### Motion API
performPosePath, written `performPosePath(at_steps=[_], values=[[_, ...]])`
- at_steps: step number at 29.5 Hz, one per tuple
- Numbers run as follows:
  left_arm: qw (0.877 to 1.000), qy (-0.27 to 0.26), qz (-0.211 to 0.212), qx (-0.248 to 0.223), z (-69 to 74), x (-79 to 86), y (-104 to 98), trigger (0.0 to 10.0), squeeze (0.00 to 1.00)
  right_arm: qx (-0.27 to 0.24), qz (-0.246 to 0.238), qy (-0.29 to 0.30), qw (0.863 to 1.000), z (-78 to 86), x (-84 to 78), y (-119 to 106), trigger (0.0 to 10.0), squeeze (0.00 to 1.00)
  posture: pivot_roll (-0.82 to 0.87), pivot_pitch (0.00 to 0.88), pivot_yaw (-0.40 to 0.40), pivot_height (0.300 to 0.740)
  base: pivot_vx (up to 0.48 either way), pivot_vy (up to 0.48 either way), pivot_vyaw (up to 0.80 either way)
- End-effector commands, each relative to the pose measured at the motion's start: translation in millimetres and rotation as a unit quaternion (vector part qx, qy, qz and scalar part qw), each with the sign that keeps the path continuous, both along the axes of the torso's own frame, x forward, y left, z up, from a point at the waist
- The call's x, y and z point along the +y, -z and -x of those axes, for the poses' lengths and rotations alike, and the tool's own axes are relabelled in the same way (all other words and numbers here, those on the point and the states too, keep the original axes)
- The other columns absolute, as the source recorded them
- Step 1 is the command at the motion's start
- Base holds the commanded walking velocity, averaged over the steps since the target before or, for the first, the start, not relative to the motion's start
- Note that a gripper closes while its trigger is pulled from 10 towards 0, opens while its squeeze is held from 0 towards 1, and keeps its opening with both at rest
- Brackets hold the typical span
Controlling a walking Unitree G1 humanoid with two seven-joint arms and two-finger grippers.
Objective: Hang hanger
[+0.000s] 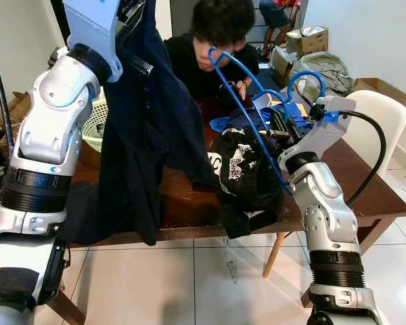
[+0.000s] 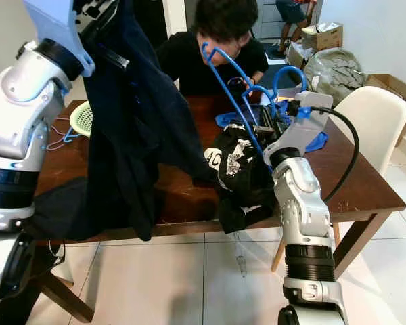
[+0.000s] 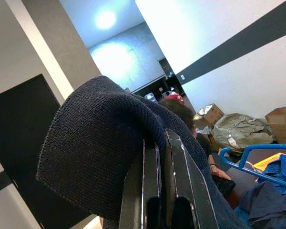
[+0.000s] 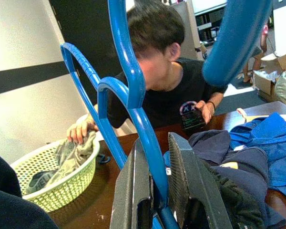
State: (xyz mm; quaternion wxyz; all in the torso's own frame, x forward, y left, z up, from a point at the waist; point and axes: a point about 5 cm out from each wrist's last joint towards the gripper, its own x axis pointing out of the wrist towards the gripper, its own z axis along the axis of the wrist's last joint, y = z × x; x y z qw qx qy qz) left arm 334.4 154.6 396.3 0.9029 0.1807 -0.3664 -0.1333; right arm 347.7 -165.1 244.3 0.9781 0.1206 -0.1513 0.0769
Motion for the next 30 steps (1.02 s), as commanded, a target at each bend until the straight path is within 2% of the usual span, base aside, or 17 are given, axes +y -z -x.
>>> performPosePath(at_steps=[1, 30], values=[[1.0, 0.002, 0.004, -0.012, 4.3, 0.6, -4.9, 10.0, 0.0, 0.0, -0.002, -0.003, 1.0, 1.8, 0.8, -0.8, 10.0, 0.0, 0.01, 0.024, 0.017, 0.74, 0.0, 0.0, 0.0], [1.0, 0.018, 0.0, -0.005, 4.2, -7.1, -1.7, 10.0, 0.0, 0.001, -0.003, -0.004, 1.0, 1.3, 2.0, -0.7, 10.0, 0.0, 0.01, 0.025, 0.019, 0.74, 0.0, 0.0, 0.0]])
